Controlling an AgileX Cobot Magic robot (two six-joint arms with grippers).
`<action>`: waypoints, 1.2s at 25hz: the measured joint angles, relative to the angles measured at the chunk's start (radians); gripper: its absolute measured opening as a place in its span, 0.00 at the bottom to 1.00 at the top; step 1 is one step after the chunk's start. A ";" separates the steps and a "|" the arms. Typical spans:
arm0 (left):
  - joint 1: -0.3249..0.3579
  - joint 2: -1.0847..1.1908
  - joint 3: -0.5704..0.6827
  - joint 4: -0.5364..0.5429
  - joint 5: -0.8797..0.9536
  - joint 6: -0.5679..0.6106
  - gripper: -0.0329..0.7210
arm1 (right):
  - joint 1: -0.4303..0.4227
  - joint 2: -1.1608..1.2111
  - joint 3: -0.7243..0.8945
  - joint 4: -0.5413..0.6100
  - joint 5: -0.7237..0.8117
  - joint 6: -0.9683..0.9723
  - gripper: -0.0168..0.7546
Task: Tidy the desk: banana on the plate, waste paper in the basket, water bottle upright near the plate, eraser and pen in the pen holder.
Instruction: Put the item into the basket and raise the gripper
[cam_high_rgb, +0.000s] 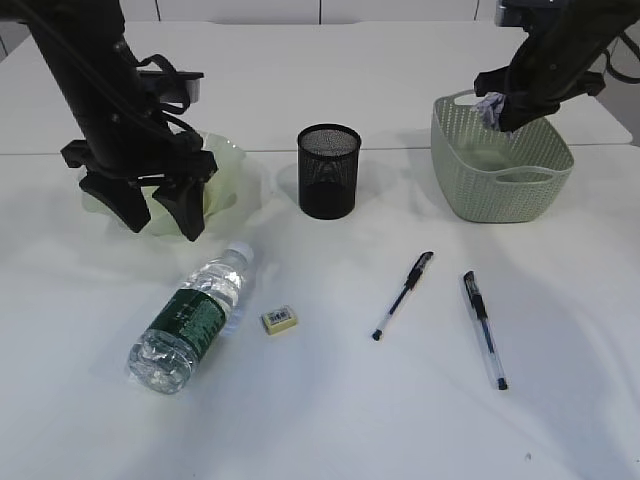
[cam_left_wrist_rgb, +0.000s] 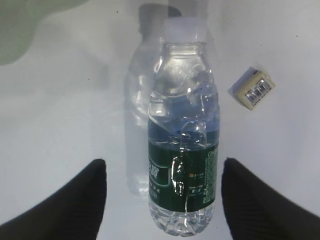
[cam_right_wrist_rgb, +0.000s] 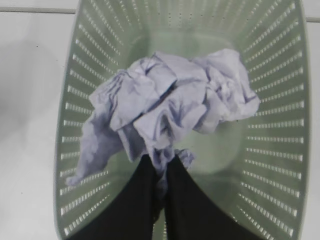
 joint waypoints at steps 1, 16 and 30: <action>0.000 0.000 0.000 0.000 0.000 0.000 0.72 | 0.000 0.005 0.000 0.000 -0.004 0.000 0.04; 0.000 0.000 0.000 -0.006 0.000 0.000 0.72 | 0.000 0.052 0.000 -0.017 -0.018 0.004 0.04; 0.000 0.000 0.000 -0.030 0.000 0.000 0.72 | -0.012 0.052 0.000 -0.023 -0.018 0.044 0.09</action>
